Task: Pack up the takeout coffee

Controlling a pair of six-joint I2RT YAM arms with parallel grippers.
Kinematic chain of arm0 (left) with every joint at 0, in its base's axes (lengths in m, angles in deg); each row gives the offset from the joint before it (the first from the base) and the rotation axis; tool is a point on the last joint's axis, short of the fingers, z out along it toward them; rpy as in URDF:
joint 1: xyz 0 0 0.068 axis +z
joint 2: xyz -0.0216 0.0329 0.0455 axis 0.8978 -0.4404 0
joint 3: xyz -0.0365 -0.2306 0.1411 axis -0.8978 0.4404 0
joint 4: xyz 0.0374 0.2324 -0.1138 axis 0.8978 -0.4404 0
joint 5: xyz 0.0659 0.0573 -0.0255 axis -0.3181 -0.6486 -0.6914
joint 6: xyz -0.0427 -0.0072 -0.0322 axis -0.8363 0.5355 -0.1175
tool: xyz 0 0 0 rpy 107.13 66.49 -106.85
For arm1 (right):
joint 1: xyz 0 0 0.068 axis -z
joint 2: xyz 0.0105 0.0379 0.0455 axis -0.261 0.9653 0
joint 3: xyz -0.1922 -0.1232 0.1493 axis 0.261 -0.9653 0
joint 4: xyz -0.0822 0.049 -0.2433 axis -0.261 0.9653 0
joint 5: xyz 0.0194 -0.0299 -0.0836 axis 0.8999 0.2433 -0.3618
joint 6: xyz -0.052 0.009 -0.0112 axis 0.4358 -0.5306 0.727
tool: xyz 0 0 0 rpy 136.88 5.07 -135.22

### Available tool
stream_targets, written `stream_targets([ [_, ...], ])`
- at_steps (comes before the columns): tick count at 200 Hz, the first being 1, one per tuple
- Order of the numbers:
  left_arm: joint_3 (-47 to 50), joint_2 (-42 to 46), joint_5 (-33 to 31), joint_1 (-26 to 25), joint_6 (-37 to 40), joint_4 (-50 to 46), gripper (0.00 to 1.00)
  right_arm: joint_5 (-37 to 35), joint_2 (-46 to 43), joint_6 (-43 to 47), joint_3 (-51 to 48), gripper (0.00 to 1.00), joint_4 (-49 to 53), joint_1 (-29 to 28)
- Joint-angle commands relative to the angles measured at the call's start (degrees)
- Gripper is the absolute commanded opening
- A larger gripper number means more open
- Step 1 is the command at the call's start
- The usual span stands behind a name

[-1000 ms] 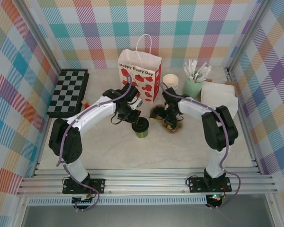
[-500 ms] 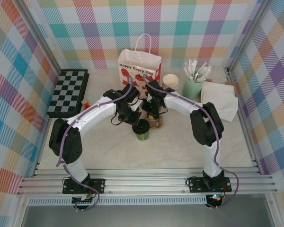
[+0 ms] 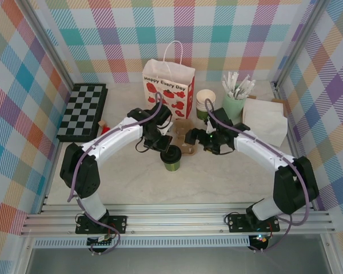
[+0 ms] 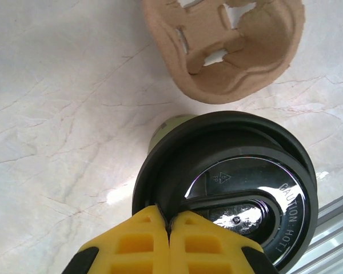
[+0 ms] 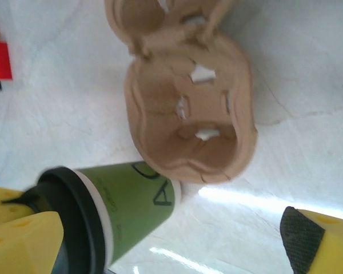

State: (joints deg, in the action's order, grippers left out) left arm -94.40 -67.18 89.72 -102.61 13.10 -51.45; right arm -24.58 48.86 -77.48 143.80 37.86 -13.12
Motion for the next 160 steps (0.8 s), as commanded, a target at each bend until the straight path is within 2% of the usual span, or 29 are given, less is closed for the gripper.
stream_targets([
  [1, -3.43, -0.39, -3.88, -4.02, -5.25, -2.09, 0.0, -1.75, -5.39, 3.72, -3.34, 1.0, 0.13, 2.54],
  [27, -5.45, -1.52, -8.95, -7.94, -8.91, -2.24, 0.0, 0.23, -8.88, 8.01, -6.22, 1.0, 1.73, 6.21],
  [50, -8.91, -4.7, -12.44, -10.73, -11.52, -3.52, 0.0, 10.15, -11.54, 13.58, -8.98, 1.0, 0.82, 7.24],
  [68, -12.73, -7.62, -14.53, -12.1, -13.41, -5.57, 0.0, 17.91, -12.86, 13.04, -11.03, 1.0, -1.36, 7.24],
  [93, -15.46, -10.38, -13.83, -13.45, -16.27, -5.61, 0.0, 25.02, -12.89, 8.64, -14.45, 1.0, -7.24, 7.24],
  [127, -15.21, -11.85, -10.83, -13.99, -18.57, -3.98, 0.0, 23.06, -10.54, 3.79, -17.11, 1.0, -11.6, 7.17],
  [160, -15.16, -11.96, -10.7, -14.02, -19.09, -4.02, 0.0, 21.56, -7.16, 1.71, -17.64, 0.95, -12.67, 7.09],
])
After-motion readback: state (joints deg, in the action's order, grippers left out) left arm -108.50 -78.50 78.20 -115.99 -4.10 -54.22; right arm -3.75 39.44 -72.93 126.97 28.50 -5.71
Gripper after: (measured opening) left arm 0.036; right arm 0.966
